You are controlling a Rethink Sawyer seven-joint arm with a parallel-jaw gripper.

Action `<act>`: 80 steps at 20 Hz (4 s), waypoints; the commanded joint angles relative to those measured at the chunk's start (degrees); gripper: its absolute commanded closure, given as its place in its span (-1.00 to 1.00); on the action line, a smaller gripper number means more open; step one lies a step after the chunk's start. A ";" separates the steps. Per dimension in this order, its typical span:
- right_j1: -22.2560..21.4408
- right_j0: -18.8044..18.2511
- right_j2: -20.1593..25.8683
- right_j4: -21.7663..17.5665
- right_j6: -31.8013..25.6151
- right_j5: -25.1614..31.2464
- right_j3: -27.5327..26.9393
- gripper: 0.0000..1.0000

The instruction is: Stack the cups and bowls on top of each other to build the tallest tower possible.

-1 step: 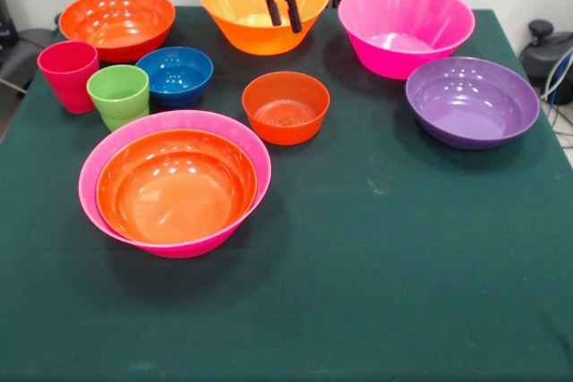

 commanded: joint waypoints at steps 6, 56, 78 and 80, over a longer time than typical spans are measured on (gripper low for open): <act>3.29 5.57 -0.03 -1.59 -4.19 2.41 -1.43 -1.00; 4.05 7.84 -1.83 -2.39 -3.18 -0.60 -2.42 -1.00; 9.24 10.79 -5.91 -4.11 -3.42 -4.77 -7.34 -1.00; 9.17 11.03 -6.08 -4.36 -3.65 -4.72 -7.58 -1.00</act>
